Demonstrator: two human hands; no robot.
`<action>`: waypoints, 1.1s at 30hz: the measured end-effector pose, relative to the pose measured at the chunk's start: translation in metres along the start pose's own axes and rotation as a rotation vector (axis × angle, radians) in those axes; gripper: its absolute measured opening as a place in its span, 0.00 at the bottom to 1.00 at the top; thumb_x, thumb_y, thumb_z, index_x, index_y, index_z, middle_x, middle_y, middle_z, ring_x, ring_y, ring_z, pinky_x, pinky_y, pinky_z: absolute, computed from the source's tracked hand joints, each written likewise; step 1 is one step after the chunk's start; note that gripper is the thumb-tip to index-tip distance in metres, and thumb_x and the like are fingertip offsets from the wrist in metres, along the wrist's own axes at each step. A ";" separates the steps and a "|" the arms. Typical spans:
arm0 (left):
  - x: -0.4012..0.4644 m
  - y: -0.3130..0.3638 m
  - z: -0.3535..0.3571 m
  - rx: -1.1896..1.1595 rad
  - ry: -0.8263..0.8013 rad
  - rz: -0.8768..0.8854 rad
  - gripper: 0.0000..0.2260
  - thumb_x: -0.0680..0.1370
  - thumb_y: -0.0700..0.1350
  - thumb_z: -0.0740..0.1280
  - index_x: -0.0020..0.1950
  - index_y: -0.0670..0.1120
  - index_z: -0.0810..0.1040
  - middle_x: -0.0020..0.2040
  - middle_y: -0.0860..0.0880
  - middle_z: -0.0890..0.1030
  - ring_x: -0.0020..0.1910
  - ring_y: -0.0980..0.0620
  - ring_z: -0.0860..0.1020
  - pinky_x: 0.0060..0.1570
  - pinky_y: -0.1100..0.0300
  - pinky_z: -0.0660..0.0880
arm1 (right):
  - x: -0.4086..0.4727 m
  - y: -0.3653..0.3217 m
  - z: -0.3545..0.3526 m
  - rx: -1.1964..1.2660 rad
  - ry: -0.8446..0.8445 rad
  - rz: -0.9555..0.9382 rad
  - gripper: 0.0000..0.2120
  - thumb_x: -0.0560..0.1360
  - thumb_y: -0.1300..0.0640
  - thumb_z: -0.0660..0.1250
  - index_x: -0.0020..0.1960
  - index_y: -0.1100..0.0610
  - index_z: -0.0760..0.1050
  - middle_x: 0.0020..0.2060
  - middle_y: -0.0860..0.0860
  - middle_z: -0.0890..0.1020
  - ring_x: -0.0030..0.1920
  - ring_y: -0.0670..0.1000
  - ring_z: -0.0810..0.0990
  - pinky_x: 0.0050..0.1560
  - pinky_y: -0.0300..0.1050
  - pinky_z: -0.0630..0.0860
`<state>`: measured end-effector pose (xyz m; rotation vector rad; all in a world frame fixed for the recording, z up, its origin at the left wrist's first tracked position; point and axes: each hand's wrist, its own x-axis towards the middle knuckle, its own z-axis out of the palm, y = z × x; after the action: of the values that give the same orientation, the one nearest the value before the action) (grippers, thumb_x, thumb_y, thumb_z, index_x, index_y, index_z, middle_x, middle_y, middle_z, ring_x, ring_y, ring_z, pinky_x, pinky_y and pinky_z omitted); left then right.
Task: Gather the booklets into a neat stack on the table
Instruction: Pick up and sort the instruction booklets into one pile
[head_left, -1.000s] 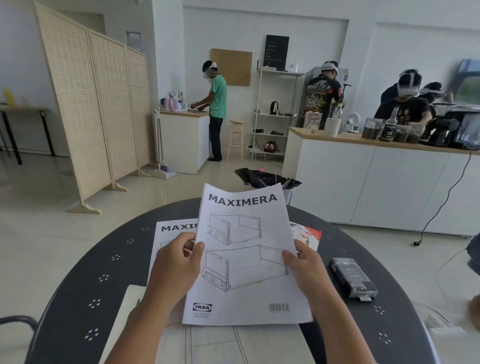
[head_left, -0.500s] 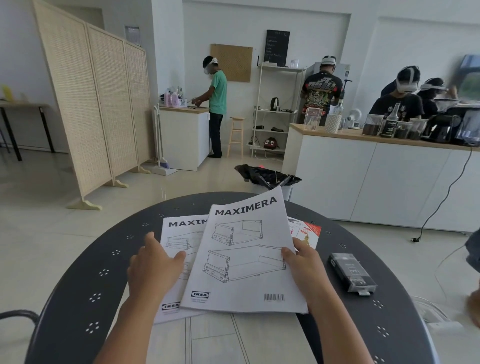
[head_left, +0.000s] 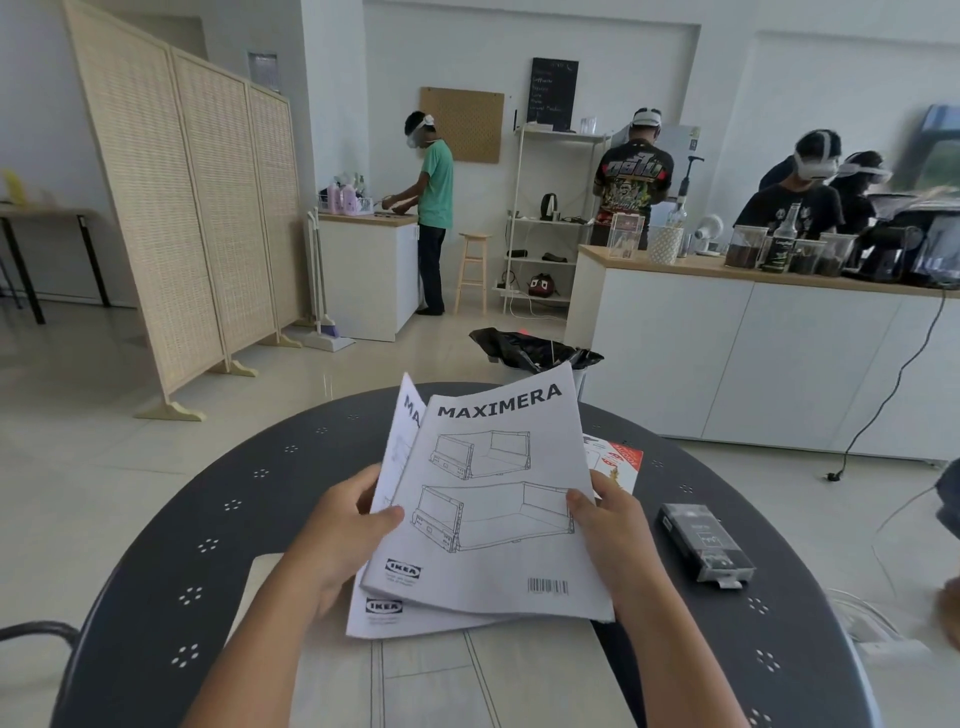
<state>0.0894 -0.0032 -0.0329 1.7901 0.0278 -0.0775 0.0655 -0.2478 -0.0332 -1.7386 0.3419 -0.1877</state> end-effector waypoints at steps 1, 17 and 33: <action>0.000 0.000 0.001 -0.001 -0.037 0.001 0.19 0.80 0.35 0.63 0.56 0.60 0.79 0.51 0.55 0.86 0.49 0.51 0.85 0.47 0.52 0.82 | 0.000 0.000 0.000 0.012 0.008 0.004 0.13 0.83 0.62 0.61 0.53 0.47 0.81 0.46 0.51 0.87 0.43 0.56 0.86 0.43 0.49 0.81; -0.003 0.007 0.009 -0.026 0.066 0.231 0.17 0.83 0.41 0.57 0.56 0.63 0.78 0.51 0.59 0.85 0.48 0.59 0.84 0.43 0.61 0.79 | 0.000 -0.001 -0.003 0.104 0.005 -0.032 0.18 0.83 0.65 0.61 0.52 0.42 0.79 0.45 0.48 0.87 0.43 0.53 0.86 0.42 0.49 0.84; -0.007 0.015 0.001 -0.273 0.827 0.672 0.15 0.82 0.35 0.55 0.66 0.45 0.72 0.59 0.45 0.80 0.56 0.51 0.79 0.52 0.64 0.76 | 0.003 0.004 -0.001 0.250 0.145 0.014 0.17 0.84 0.64 0.59 0.57 0.44 0.79 0.46 0.48 0.86 0.44 0.53 0.85 0.44 0.50 0.82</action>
<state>0.0835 -0.0070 -0.0175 1.3716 0.0257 1.0921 0.0675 -0.2509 -0.0374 -1.4784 0.4187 -0.3335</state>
